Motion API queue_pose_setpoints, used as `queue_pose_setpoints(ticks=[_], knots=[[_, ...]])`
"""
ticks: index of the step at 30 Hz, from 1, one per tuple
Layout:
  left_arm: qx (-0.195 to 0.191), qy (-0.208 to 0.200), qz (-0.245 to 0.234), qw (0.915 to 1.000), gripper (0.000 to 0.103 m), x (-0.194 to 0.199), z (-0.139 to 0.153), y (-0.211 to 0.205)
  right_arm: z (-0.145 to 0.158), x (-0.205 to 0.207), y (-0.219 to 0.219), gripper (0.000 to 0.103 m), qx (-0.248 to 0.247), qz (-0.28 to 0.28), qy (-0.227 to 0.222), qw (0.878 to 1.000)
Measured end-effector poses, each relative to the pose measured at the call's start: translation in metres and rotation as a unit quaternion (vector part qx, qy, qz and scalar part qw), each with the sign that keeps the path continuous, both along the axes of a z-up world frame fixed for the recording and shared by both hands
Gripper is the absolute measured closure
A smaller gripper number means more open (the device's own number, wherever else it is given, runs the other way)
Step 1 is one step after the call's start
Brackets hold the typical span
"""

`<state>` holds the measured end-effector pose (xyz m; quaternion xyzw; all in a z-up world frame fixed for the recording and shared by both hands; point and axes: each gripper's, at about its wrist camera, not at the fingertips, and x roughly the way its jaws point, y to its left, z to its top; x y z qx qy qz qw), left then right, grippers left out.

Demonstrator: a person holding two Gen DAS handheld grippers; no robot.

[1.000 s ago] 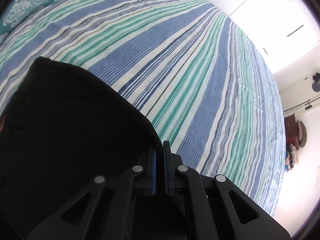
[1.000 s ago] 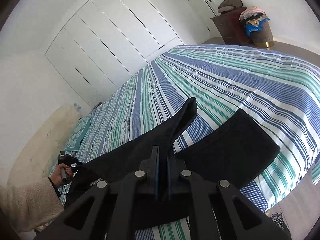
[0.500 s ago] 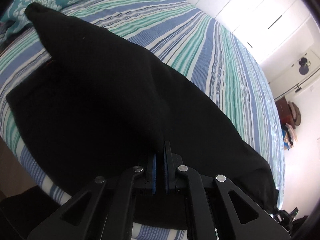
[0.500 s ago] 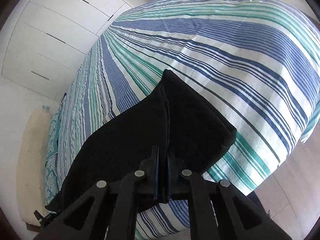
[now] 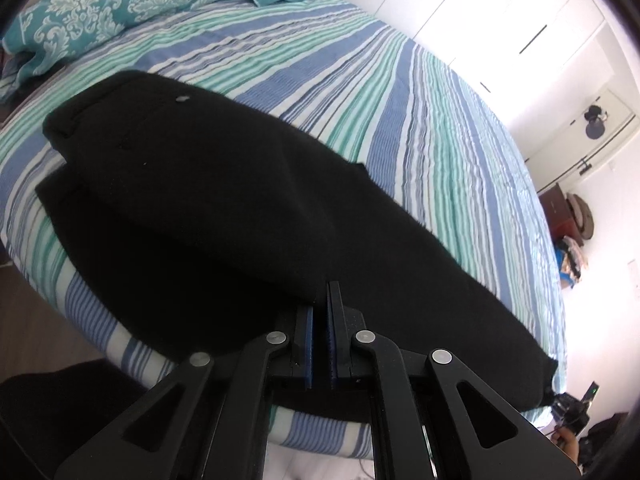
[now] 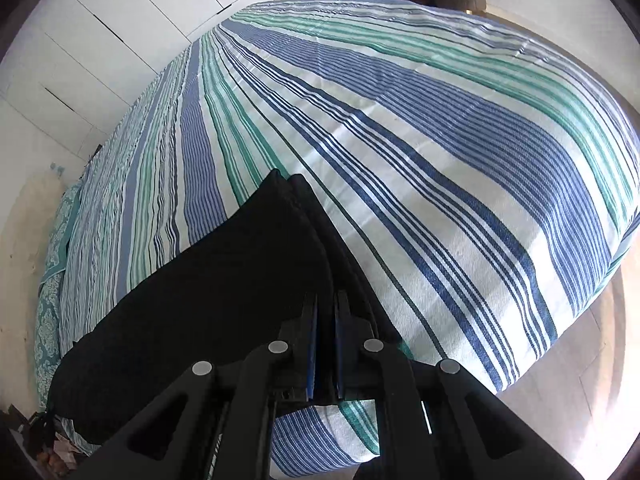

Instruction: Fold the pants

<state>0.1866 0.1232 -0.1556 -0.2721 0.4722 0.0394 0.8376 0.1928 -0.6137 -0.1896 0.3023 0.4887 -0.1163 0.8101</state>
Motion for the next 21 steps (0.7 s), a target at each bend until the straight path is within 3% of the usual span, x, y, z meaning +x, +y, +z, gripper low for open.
queue_pose_setpoints(ticks=[4,7,10,13,21], knots=[[-0.003,0.008,0.006,0.9999,0.099,-0.017,-0.004,0.001,0.008,0.003,0.008,0.096,-0.040,0.015,0.001,0.999],[-0.011,0.001,0.009,0.9999,0.099,-0.021,0.002,0.000,0.016,0.005,0.007,0.096,-0.041,0.021,0.000,0.999],[0.003,0.012,-0.002,0.9999,0.099,-0.020,-0.004,-0.005,0.022,0.008,0.000,0.096,-0.041,0.014,-0.005,0.999],[0.026,0.026,-0.014,0.9992,0.099,-0.019,-0.016,-0.012,0.009,0.008,-0.002,0.095,-0.040,0.006,0.011,0.999],[0.041,0.034,-0.025,0.9982,0.099,-0.019,-0.022,-0.012,0.012,0.007,0.004,0.095,-0.069,0.007,0.010,0.998]])
